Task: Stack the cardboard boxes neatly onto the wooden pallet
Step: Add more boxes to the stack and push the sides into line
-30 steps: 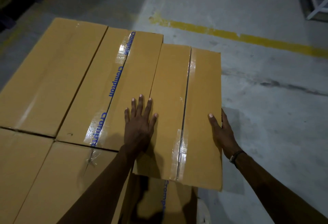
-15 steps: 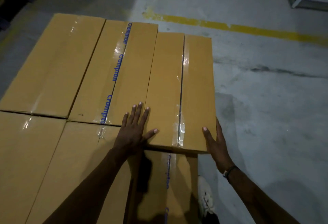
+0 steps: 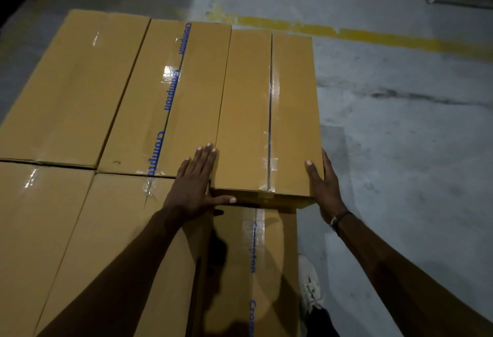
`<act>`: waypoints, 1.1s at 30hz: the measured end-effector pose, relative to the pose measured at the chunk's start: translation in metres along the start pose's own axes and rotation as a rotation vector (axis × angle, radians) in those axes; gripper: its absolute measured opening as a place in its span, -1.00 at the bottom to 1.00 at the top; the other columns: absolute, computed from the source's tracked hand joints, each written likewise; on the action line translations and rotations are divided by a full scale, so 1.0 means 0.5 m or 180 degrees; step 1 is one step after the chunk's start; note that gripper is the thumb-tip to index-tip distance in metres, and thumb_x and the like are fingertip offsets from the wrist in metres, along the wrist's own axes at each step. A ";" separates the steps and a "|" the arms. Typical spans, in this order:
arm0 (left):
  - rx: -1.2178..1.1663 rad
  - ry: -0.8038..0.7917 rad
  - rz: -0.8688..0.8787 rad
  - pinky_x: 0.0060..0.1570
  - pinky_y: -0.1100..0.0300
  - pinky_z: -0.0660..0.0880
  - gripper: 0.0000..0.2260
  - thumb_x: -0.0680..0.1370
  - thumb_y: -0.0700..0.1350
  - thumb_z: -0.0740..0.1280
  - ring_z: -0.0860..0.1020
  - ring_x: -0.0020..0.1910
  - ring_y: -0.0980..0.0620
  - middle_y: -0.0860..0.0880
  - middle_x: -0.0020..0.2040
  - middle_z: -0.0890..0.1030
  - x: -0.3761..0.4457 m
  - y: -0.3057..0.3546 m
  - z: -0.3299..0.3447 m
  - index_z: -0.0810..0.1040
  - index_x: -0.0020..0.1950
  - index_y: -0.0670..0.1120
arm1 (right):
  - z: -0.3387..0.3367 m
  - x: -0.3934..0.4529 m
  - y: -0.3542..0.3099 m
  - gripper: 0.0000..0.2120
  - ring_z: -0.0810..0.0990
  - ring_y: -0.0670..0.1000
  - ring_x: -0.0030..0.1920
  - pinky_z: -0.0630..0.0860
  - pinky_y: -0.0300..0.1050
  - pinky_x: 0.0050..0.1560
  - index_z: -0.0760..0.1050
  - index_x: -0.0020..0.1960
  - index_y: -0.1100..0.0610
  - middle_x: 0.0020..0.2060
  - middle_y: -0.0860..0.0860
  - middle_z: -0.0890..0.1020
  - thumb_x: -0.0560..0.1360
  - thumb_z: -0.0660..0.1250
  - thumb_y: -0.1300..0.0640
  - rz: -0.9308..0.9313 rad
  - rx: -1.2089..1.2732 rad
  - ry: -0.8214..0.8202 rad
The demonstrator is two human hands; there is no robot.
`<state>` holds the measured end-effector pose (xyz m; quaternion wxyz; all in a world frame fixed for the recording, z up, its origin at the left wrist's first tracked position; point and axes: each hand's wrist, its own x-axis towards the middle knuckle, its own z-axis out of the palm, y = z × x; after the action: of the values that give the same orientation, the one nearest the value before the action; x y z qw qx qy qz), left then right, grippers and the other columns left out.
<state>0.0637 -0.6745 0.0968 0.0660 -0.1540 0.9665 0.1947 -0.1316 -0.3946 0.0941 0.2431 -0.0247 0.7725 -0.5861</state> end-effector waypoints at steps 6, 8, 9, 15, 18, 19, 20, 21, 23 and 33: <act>-0.0212 0.0220 0.0045 0.60 0.02 -0.20 0.00 0.45 0.59 0.11 -0.24 0.68 0.08 0.09 0.71 -0.20 0.004 -0.007 0.009 -0.13 0.71 0.09 | 0.001 0.022 -0.010 -0.41 0.54 0.03 0.38 0.55 0.26 0.37 0.20 0.62 -0.26 0.44 -0.08 0.50 0.65 0.29 -0.25 0.0031 -0.0088 -0.0023; -0.0356 0.0250 0.0003 0.59 0.02 -0.16 -0.06 0.47 0.56 0.10 -0.19 0.68 0.09 0.11 0.71 -0.16 0.007 -0.009 0.010 -0.06 0.71 0.12 | 0.000 0.026 -0.012 -0.34 0.53 0.05 0.39 0.54 0.27 0.37 0.19 0.61 -0.28 0.46 -0.08 0.49 0.58 0.30 -0.34 0.0046 -0.0105 -0.0033; -0.0407 0.0277 -0.0022 0.58 0.02 -0.14 -0.09 0.48 0.55 0.10 -0.17 0.68 0.10 0.12 0.71 -0.13 0.009 -0.010 0.011 -0.03 0.71 0.13 | 0.000 0.028 -0.012 -0.30 0.52 0.05 0.40 0.54 0.27 0.37 0.19 0.61 -0.29 0.46 -0.08 0.49 0.54 0.30 -0.39 0.0050 -0.0120 -0.0040; -0.0574 0.0384 -0.0117 0.56 0.04 -0.07 -0.17 0.50 0.48 0.14 -0.09 0.68 0.11 0.13 0.71 -0.03 0.015 -0.015 0.015 0.09 0.70 0.14 | -0.001 0.036 -0.007 -0.24 0.52 0.05 0.41 0.54 0.29 0.37 0.17 0.60 -0.34 0.47 -0.09 0.48 0.47 0.31 -0.47 0.0045 -0.0165 -0.0072; -0.0630 0.0376 -0.0136 0.56 0.06 -0.09 -0.18 0.51 0.47 0.16 -0.09 0.68 0.12 0.14 0.71 -0.03 0.015 -0.012 0.013 0.10 0.70 0.15 | -0.003 0.032 -0.012 -0.22 0.52 0.05 0.41 0.54 0.28 0.36 0.14 0.61 -0.35 0.48 -0.09 0.47 0.47 0.31 -0.47 0.0089 -0.0182 -0.0115; -0.0648 0.0359 -0.0150 0.55 0.07 -0.10 -0.18 0.51 0.46 0.17 -0.10 0.68 0.12 0.14 0.71 -0.04 0.014 -0.011 0.011 0.10 0.70 0.15 | -0.004 0.032 -0.013 -0.22 0.52 0.05 0.41 0.54 0.28 0.36 0.12 0.61 -0.35 0.48 -0.09 0.46 0.47 0.30 -0.47 0.0094 -0.0222 -0.0137; -0.0663 0.0336 -0.0164 0.55 0.07 -0.11 -0.17 0.50 0.46 0.18 -0.10 0.68 0.12 0.14 0.71 -0.04 0.014 -0.008 0.008 0.10 0.70 0.15 | -0.007 0.032 -0.014 -0.22 0.51 0.06 0.41 0.54 0.28 0.37 0.11 0.61 -0.35 0.49 -0.08 0.45 0.48 0.29 -0.48 0.0090 -0.0275 -0.0158; -0.0672 0.0311 -0.0181 0.55 0.06 -0.11 -0.17 0.50 0.46 0.18 -0.10 0.68 0.11 0.14 0.71 -0.04 0.013 -0.006 0.004 0.10 0.70 0.15 | -0.008 0.032 -0.017 -0.22 0.50 0.07 0.42 0.53 0.28 0.37 0.09 0.62 -0.34 0.50 -0.08 0.44 0.49 0.28 -0.48 0.0094 -0.0332 -0.0186; -0.0644 0.0257 -0.0207 0.55 0.02 -0.08 -0.16 0.50 0.46 0.20 -0.09 0.68 0.09 0.11 0.71 -0.04 0.012 0.000 -0.006 0.10 0.70 0.13 | -0.012 0.032 -0.024 -0.23 0.48 0.10 0.45 0.52 0.29 0.38 0.06 0.64 -0.29 0.53 -0.06 0.41 0.54 0.27 -0.44 0.0116 -0.0481 -0.0260; -0.1849 0.0568 -0.1037 0.56 -0.07 0.19 -0.34 0.56 0.26 0.36 0.18 0.64 -0.03 -0.04 0.65 0.29 -0.068 0.133 -0.109 0.39 0.58 -0.02 | -0.096 -0.064 -0.167 -0.42 0.39 -0.06 0.47 0.37 -0.08 0.39 0.17 0.66 -0.20 0.63 -0.12 0.28 0.68 0.22 -0.19 -0.0261 -0.0648 -0.0228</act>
<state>0.0706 -0.6284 0.1767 -0.0352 -0.3350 0.8354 0.4344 -0.1435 -0.3676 0.1912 0.2426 -0.1018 0.8171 -0.5129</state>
